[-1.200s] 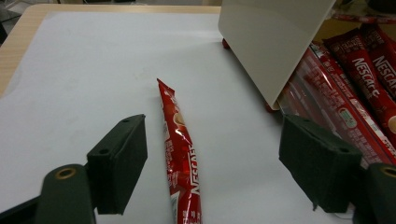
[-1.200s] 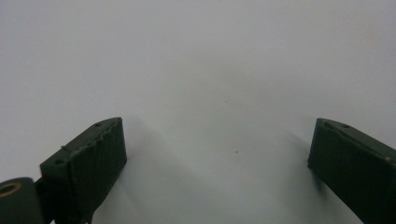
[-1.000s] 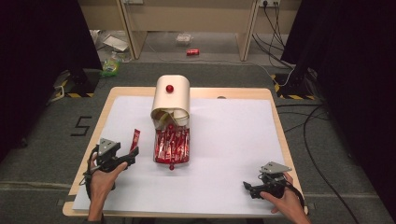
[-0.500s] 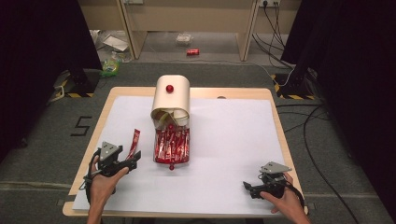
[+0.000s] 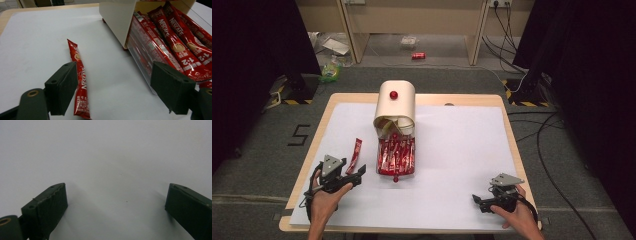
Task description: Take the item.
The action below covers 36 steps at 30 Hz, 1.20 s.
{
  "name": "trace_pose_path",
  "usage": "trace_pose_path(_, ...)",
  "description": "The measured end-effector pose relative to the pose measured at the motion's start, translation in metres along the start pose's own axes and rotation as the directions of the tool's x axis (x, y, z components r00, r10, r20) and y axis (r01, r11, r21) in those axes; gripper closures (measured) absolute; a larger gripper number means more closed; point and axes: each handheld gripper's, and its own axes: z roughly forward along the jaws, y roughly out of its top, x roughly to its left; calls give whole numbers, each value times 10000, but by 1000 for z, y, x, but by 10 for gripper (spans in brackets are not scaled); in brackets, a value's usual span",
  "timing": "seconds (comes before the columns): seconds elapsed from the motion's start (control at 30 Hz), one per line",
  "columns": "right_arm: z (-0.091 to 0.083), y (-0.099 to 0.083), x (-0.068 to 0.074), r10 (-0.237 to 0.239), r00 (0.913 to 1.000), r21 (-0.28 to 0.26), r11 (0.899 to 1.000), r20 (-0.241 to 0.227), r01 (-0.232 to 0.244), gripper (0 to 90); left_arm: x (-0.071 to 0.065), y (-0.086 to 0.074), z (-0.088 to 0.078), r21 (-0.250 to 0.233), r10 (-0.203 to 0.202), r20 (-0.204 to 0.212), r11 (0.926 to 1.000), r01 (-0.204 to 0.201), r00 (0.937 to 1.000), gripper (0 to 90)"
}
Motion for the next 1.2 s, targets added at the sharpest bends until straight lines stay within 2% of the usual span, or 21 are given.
trace_pose_path(0.27,0,0,0,4,10000,0,10000,-2,-4,47,-7,-10,-9,-53,60,198,10000,-59,9998,217)
trace_pose_path(0.5,0,0,0,-7,10000,-4,10000,-3,7,46,-9,-13,-11,-35,164,211,9999,-163,9996,217)
trace_pose_path(0.7,0,0,0,-5,10000,-3,10000,-17,5,44,-13,-14,-9,38,179,292,9998,-180,9994,216)
trace_pose_path(1.2,0,0,0,0,10000,0,10000,-19,0,44,-27,-20,-6,205,536,573,9983,-548,9969,220)
